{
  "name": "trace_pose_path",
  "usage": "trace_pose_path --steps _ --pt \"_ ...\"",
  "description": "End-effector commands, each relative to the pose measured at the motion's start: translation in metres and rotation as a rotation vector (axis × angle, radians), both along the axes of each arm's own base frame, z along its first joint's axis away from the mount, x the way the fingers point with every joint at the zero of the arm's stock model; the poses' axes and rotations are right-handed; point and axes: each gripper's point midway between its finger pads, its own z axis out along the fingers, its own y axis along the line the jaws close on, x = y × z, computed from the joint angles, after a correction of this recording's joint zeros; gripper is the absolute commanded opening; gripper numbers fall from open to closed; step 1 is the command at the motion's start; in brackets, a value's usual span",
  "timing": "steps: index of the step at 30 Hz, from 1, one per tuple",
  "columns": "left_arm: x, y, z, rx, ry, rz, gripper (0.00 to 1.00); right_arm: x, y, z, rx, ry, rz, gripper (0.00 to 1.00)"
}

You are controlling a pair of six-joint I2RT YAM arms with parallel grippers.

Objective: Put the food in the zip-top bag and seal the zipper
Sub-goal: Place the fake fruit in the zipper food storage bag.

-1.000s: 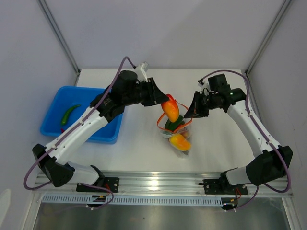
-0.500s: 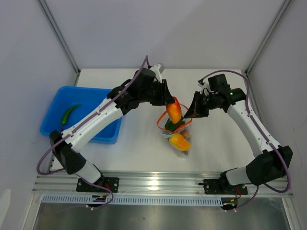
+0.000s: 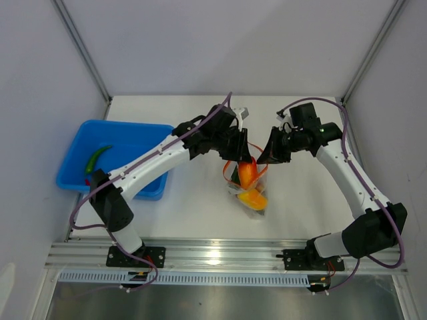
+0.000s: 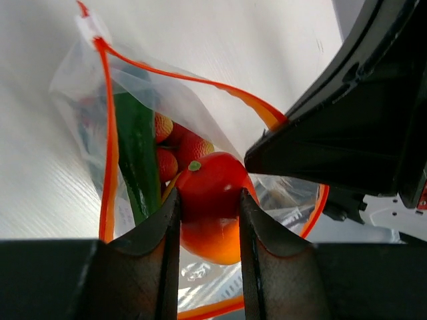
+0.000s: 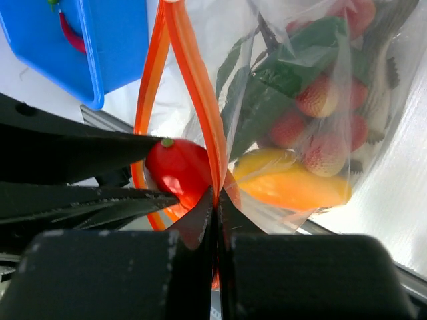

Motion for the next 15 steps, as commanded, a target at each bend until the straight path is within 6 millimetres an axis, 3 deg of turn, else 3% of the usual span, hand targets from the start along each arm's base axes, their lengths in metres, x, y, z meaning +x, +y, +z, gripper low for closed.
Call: trace_pose_path --steps 1,15 --pt "-0.017 -0.008 0.005 -0.031 0.021 -0.093 0.0 0.006 0.002 0.026 0.039 -0.084 -0.025 0.0" --pt "-0.04 -0.023 -0.032 -0.01 0.229 -0.193 0.06 0.005 0.003 0.024 0.043 -0.078 -0.032 0.0"
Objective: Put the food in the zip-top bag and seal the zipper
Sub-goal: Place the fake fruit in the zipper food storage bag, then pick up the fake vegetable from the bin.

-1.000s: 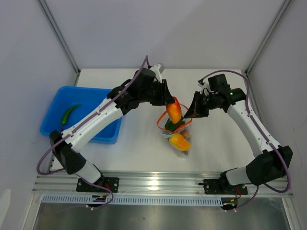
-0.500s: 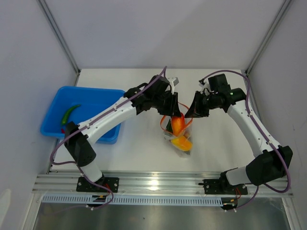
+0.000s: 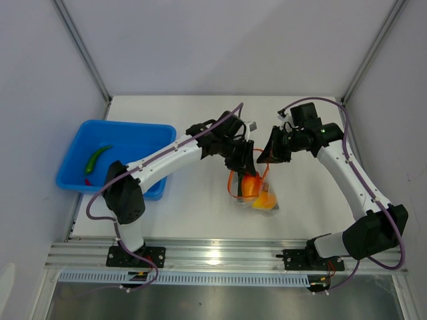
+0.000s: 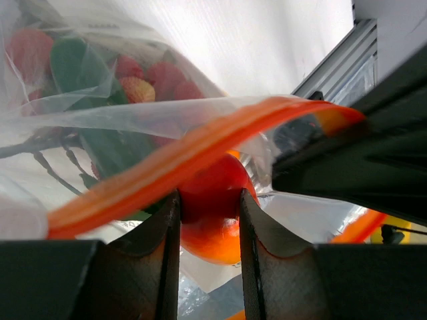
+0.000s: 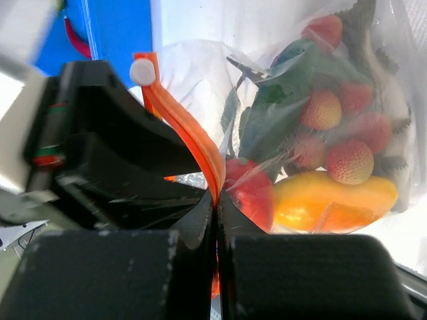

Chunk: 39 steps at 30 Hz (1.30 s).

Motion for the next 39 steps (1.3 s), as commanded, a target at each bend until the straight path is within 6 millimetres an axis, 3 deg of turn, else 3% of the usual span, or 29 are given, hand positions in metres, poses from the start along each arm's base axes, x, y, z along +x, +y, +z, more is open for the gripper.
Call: trace_pose_path --steps 1,2,4,5,7,8,11,12,19,26,27,30,39 --pt "-0.01 -0.006 0.008 -0.018 0.035 -0.046 0.09 0.004 0.003 0.02 0.035 -0.073 -0.014 0.0" --pt "-0.01 -0.005 0.007 -0.008 0.04 -0.045 0.19 0.003 0.003 0.02 0.034 -0.071 -0.012 0.0" --pt "-0.009 -0.005 0.006 0.001 0.037 -0.04 0.26 0.003 0.003 0.02 0.034 -0.074 -0.012 0.0" --pt "-0.009 -0.003 0.003 0.016 0.043 -0.038 0.38 0.003 0.003 0.02 0.031 -0.075 -0.012 0.0" --pt "-0.006 0.001 0.001 0.039 0.032 -0.023 0.52 0.002 0.002 0.019 0.029 -0.075 -0.014 0.0" --pt "-0.006 0.002 0.004 0.038 0.022 -0.02 0.64 0.001 0.002 0.02 0.028 -0.073 -0.012 0.0" --pt "0.0 0.006 0.016 0.034 -0.043 -0.009 0.81 0.001 0.0 0.018 0.022 -0.076 -0.015 0.0" --pt "0.001 0.009 0.019 0.035 -0.062 -0.006 0.99 0.001 -0.001 0.019 0.021 -0.079 -0.017 0.0" --pt "0.012 0.038 0.048 0.08 -0.226 0.067 0.99 0.0 -0.002 0.02 0.017 -0.085 -0.014 0.0" --pt "0.007 0.07 0.081 0.061 -0.34 0.148 0.99 -0.002 -0.004 0.019 0.014 -0.083 -0.012 0.0" --pt "0.004 0.079 0.085 0.055 -0.356 0.166 1.0 -0.003 -0.004 0.018 0.013 -0.082 -0.013 0.0" --pt "0.018 0.101 0.097 0.04 -0.393 0.27 0.99 -0.005 -0.005 0.017 0.006 -0.079 -0.009 0.0" --pt "0.07 0.212 0.103 0.079 -0.415 0.715 0.99 -0.007 -0.005 0.011 -0.006 -0.062 0.014 0.0"
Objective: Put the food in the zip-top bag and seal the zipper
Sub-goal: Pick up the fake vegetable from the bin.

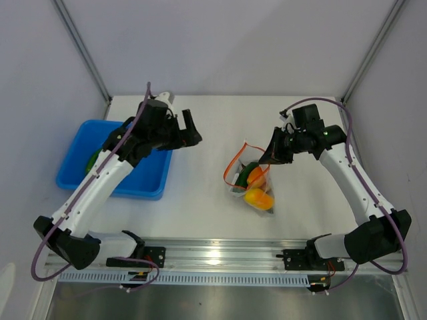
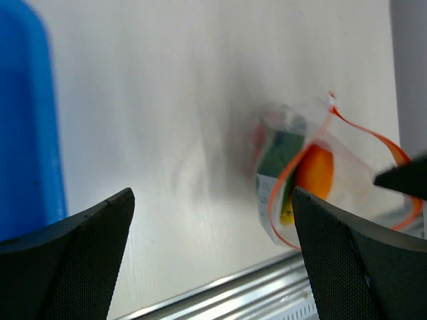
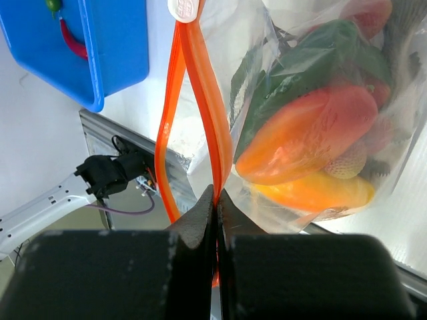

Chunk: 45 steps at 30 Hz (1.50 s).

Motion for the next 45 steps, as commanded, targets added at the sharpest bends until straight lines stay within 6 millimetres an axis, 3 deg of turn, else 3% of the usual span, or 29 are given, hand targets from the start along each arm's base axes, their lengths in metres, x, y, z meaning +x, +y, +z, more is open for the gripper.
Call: trace_pose_path --steps 1,6,9,12,18,21,25,29,36,37,38,45 --pt "0.026 0.051 0.006 -0.022 -0.042 0.237 0.99 -0.002 0.0 0.008 0.01 -0.033 0.024 0.0" --pt "0.04 0.118 -0.022 0.002 0.02 0.503 0.99 -0.003 0.005 -0.005 0.006 0.015 0.057 0.0" --pt "0.043 0.171 -0.04 0.055 0.031 0.696 0.99 -0.003 0.007 -0.015 -0.003 0.051 0.075 0.0" --pt "0.051 0.207 -0.051 0.023 0.02 0.858 1.0 -0.001 0.012 -0.023 0.002 0.073 0.091 0.0" --pt "0.075 0.25 -0.069 0.047 0.105 1.103 0.99 0.006 0.027 -0.024 0.024 0.108 0.129 0.0" --pt "0.074 0.282 -0.082 0.044 0.202 1.272 1.0 0.007 0.028 -0.033 -0.003 0.14 0.151 0.0" --pt "0.073 0.305 -0.117 0.017 0.292 1.428 1.0 0.012 0.025 -0.043 -0.05 0.172 0.151 0.0" --pt "0.073 0.331 -0.134 -0.007 0.284 1.561 1.0 0.019 0.018 -0.055 -0.094 0.196 0.14 0.0" --pt "0.087 0.368 -0.144 0.128 0.28 1.677 1.0 0.032 0.017 -0.075 -0.124 0.261 0.124 0.0" --pt "0.091 0.37 -0.142 0.133 0.279 1.678 0.99 0.034 0.018 -0.076 -0.124 0.268 0.122 0.0" --pt "0.091 0.373 -0.154 0.165 0.313 1.677 1.0 0.038 0.019 -0.074 -0.125 0.257 0.12 0.0" --pt "0.103 0.398 -0.152 0.396 0.302 1.587 1.0 0.055 0.027 -0.081 -0.14 0.293 0.119 0.0"
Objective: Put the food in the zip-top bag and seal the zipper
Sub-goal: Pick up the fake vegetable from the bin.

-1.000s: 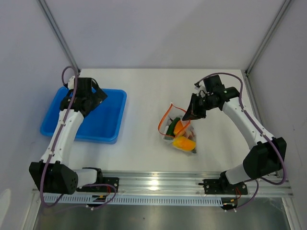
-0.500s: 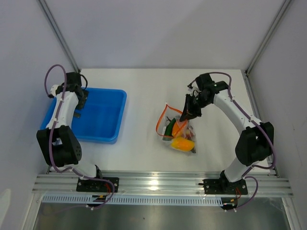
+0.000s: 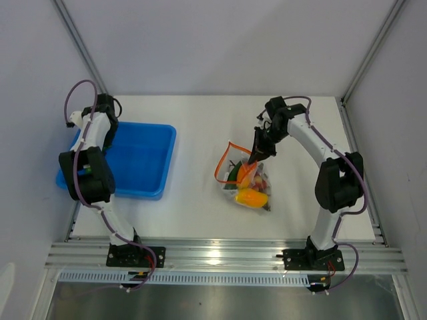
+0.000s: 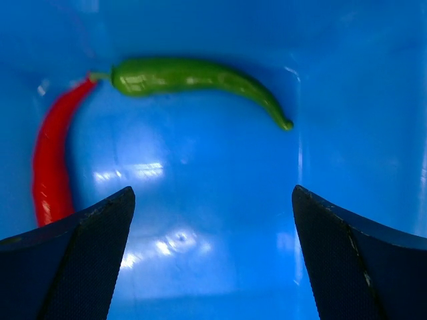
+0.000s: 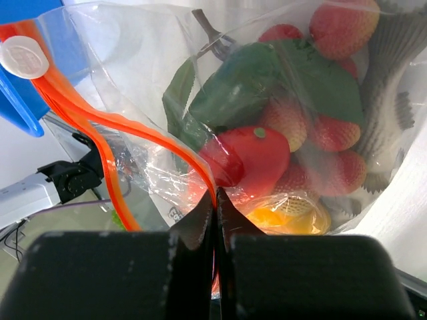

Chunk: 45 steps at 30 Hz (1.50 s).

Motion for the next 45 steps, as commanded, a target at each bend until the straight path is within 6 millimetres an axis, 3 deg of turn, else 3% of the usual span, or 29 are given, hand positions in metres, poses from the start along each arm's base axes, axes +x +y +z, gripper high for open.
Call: trace_pose_path --steps 1,7,8,12,18,22,34,45 --pt "0.0 0.025 0.019 0.138 0.082 -0.069 0.99 0.011 0.005 0.004 -0.006 -0.007 0.006 0.0" --pt "0.009 0.048 0.025 0.317 0.274 -0.336 0.99 0.018 0.024 0.0 -0.012 0.015 0.05 0.0" --pt "0.018 0.051 0.03 0.352 0.256 -0.366 0.99 0.019 0.026 -0.001 -0.012 0.014 0.055 0.0" --pt "0.011 0.052 0.011 0.4 0.401 -0.577 0.98 0.02 0.036 -0.005 -0.007 0.026 0.073 0.0" --pt "0.003 0.037 -0.021 0.383 0.513 -0.878 0.94 0.012 0.052 -0.011 0.003 0.038 0.119 0.0" --pt "0.006 0.027 -0.03 0.332 0.477 -1.012 0.98 0.006 0.055 -0.013 0.0 0.044 0.132 0.0" --pt "0.001 0.045 -0.047 0.136 0.435 -1.013 0.91 -0.004 0.062 -0.009 -0.011 0.013 0.168 0.0" --pt "-0.021 0.049 -0.085 0.002 0.511 -0.957 0.86 -0.002 0.061 -0.004 -0.01 -0.006 0.167 0.0"
